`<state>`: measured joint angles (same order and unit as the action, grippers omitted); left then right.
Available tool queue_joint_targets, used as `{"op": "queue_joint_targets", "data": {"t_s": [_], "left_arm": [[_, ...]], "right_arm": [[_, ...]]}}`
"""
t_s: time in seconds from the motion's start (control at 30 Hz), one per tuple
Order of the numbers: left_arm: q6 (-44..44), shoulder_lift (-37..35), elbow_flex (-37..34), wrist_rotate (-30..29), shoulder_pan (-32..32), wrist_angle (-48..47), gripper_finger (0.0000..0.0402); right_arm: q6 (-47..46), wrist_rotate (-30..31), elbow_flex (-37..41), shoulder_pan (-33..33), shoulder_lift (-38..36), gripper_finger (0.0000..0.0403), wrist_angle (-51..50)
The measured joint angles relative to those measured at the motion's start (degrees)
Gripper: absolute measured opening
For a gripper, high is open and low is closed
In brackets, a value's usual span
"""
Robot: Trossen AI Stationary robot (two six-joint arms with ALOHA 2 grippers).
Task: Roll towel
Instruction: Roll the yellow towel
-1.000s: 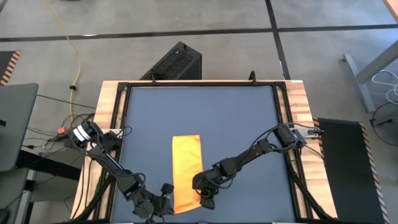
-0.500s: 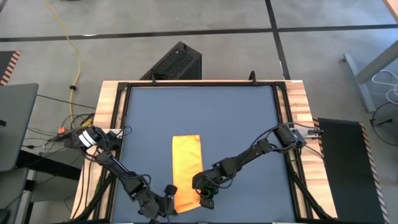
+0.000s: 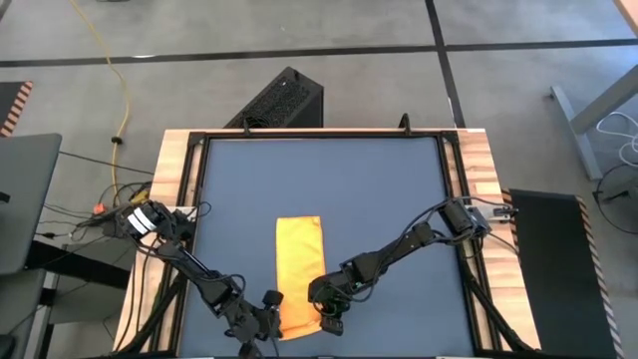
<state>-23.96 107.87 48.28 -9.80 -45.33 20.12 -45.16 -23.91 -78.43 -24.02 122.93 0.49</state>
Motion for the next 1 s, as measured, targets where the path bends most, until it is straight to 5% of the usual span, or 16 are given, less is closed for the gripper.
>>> {"op": "queue_joint_targets", "data": {"t_s": [0.2, 0.4, 0.6, 0.87, 1.0], "left_arm": [[-0.8, 0.0, -1.7, 0.6, 0.1, 2.4, 0.0000], [0.8, 0.0, -1.7, 2.5, 1.2, 2.3, 0.0000], [2.3, 0.0, -1.7, 3.6, 1.9, 2.3, 0.0000], [2.3, 0.0, -1.7, 4.7, 2.3, 2.2, 0.0000], [2.5, 0.0, -1.7, 5.6, 2.4, 2.1, 0.0000]], "right_arm": [[0.0, -0.7, 0.0, -0.3, 0.0, 0.0093, -0.1], [-1.0, -8.0, 0.0, 0.5, 0.0, 0.0144, -0.1], [-2.3, -10.4, 0.0, 1.5, -0.6, 0.0160, -0.9], [4.4, -2.4, 0.0, 1.6, -7.9, 0.0140, -15.1], [9.2, 11.2, 0.0, -1.7, -12.3, 0.0134, -16.9]]}}
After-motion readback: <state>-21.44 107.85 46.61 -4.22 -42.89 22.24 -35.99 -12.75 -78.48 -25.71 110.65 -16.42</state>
